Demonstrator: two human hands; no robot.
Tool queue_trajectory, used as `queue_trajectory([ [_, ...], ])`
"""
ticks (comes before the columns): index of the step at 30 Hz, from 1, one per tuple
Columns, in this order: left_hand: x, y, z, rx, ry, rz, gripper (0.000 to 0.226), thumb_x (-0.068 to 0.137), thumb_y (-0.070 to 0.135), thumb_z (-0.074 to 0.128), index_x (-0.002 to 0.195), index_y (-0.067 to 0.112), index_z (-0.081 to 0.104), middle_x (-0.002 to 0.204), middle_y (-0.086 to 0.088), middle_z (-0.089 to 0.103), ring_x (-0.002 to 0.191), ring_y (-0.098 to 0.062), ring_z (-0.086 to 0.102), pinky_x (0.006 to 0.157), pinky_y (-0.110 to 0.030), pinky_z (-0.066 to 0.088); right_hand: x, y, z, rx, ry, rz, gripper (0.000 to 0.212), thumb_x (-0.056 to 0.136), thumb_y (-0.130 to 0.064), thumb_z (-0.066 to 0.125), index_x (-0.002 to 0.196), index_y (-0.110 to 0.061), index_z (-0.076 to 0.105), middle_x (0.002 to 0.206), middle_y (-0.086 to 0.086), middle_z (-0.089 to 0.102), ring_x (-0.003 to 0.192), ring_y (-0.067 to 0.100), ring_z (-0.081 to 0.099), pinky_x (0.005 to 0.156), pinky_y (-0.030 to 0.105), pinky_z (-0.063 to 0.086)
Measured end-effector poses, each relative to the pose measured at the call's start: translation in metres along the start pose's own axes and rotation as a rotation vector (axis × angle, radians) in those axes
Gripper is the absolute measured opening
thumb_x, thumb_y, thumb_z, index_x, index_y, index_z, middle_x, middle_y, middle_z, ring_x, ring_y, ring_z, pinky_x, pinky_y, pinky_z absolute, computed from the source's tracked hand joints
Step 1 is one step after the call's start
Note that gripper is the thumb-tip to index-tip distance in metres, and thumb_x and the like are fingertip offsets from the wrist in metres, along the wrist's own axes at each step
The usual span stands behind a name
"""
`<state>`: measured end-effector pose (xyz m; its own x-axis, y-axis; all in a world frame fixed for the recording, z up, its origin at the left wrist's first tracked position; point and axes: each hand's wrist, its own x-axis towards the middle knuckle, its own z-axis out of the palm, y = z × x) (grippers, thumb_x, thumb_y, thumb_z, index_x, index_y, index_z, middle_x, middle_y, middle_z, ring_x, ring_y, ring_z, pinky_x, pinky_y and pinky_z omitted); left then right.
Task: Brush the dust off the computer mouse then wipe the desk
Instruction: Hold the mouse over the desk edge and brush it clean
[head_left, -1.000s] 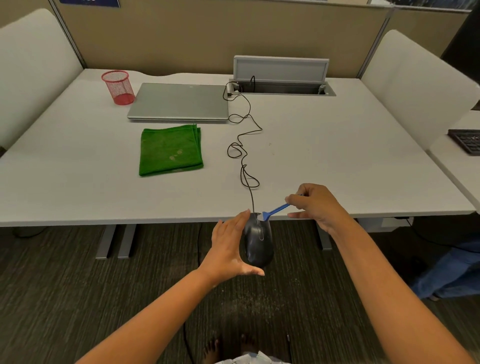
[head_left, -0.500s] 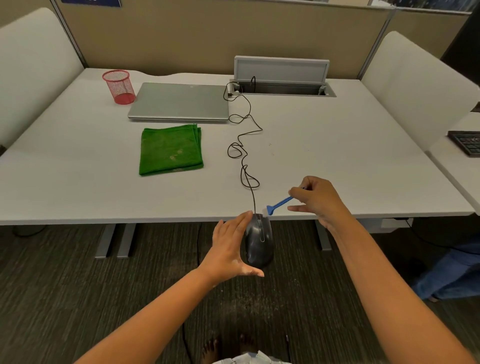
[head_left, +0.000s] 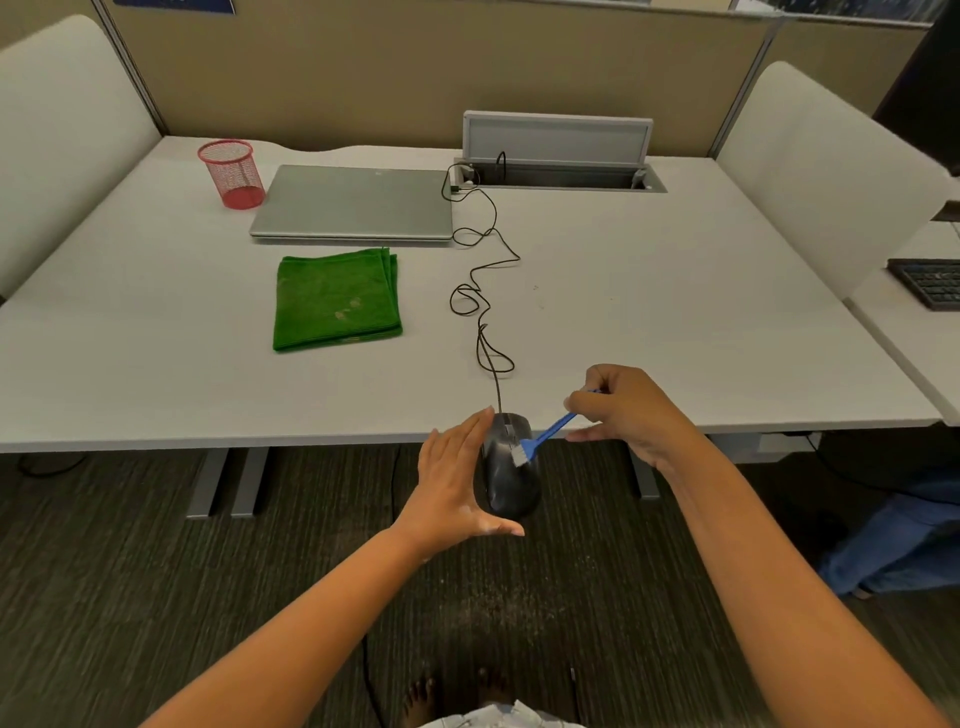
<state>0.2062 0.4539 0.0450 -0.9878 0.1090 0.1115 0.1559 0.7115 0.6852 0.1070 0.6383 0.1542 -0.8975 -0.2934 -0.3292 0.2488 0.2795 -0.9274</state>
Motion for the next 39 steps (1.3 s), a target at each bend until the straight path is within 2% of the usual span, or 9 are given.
queue_trajectory([
  [5,-0.001,-0.002,0.001,0.112,-0.063,0.063,0.124,0.051,0.072,0.069,0.136,0.049,-0.018,0.152,0.007,0.009,0.13,0.005,-0.005,0.111,-0.04,-0.01,0.004,-0.009,0.006,-0.044,0.143,-0.11,0.026,0.076,-0.001,0.068,0.061,-0.01,0.049,0.062,0.005,0.046,0.066,0.016,0.056,0.057,0.027,0.059],
  [11,-0.002,-0.003,0.004,0.136,-0.075,0.084,0.122,0.051,0.077,0.064,0.138,0.046,-0.015,0.152,0.006,0.011,0.134,-0.001,-0.001,0.112,-0.042,-0.008,0.004,-0.005,0.01,-0.266,0.099,-0.094,0.027,0.073,-0.004,0.07,0.059,-0.013,0.048,0.063,0.004,0.049,0.069,0.021,0.055,0.071,0.037,0.057],
  [13,-0.004,-0.004,0.005,0.13,-0.07,0.077,0.122,0.05,0.077,0.064,0.138,0.047,-0.016,0.152,0.006,0.011,0.132,0.002,-0.003,0.111,-0.038,-0.01,0.003,-0.005,0.008,-0.34,0.088,-0.094,0.028,0.071,-0.006,0.069,0.056,-0.015,0.047,0.06,0.002,0.047,0.066,0.019,0.051,0.067,0.036,0.051],
  [15,-0.005,-0.005,0.007,0.117,-0.061,0.066,0.123,0.05,0.076,0.065,0.137,0.047,-0.017,0.152,0.007,0.012,0.131,0.005,-0.007,0.109,-0.033,-0.014,0.003,-0.006,0.006,-0.299,0.084,-0.089,0.03,0.072,-0.004,0.069,0.055,-0.015,0.046,0.058,0.001,0.046,0.061,0.015,0.05,0.059,0.028,0.051],
  [18,-0.005,-0.004,0.009,0.102,-0.061,0.06,0.123,0.05,0.076,0.066,0.137,0.048,-0.017,0.152,0.007,0.012,0.131,0.006,-0.006,0.109,-0.032,-0.014,0.003,-0.007,0.007,-0.158,0.1,-0.075,0.027,0.075,-0.002,0.069,0.06,-0.011,0.048,0.064,0.004,0.049,0.064,0.015,0.055,0.06,0.027,0.058],
  [22,-0.003,0.0,0.008,0.032,-0.022,0.031,0.123,0.049,0.075,0.067,0.135,0.05,-0.016,0.151,0.004,0.016,0.134,-0.003,0.005,0.111,-0.037,-0.006,0.0,-0.003,0.008,-0.248,0.1,-0.09,0.028,0.075,-0.006,0.07,0.06,-0.013,0.048,0.064,0.003,0.049,0.066,0.015,0.053,0.059,0.022,0.056],
  [27,-0.002,-0.002,0.005,-0.053,0.051,-0.054,0.125,0.046,0.071,0.074,0.134,0.051,-0.013,0.149,0.003,0.02,0.132,-0.01,0.015,0.112,-0.039,0.007,-0.003,0.004,0.006,-0.172,-0.031,-0.027,0.033,0.074,0.001,0.069,0.055,-0.013,0.046,0.06,0.003,0.046,0.064,0.015,0.058,0.061,0.03,0.059],
  [34,-0.004,-0.004,0.004,-0.063,0.043,-0.058,0.124,0.046,0.073,0.071,0.133,0.054,-0.014,0.148,0.004,0.02,0.132,-0.011,0.016,0.113,-0.045,0.01,-0.002,0.002,0.005,-0.12,0.055,-0.073,0.03,0.074,-0.001,0.07,0.058,-0.013,0.047,0.063,0.003,0.048,0.067,0.016,0.056,0.056,0.025,0.057],
  [39,-0.005,-0.003,0.004,-0.057,0.046,-0.054,0.123,0.045,0.075,0.07,0.132,0.055,-0.014,0.149,0.004,0.02,0.132,-0.01,0.015,0.113,-0.046,0.01,-0.004,0.004,0.004,-0.155,-0.001,-0.015,0.032,0.073,0.0,0.069,0.056,-0.014,0.046,0.06,0.002,0.045,0.068,0.017,0.058,0.067,0.035,0.06],
])
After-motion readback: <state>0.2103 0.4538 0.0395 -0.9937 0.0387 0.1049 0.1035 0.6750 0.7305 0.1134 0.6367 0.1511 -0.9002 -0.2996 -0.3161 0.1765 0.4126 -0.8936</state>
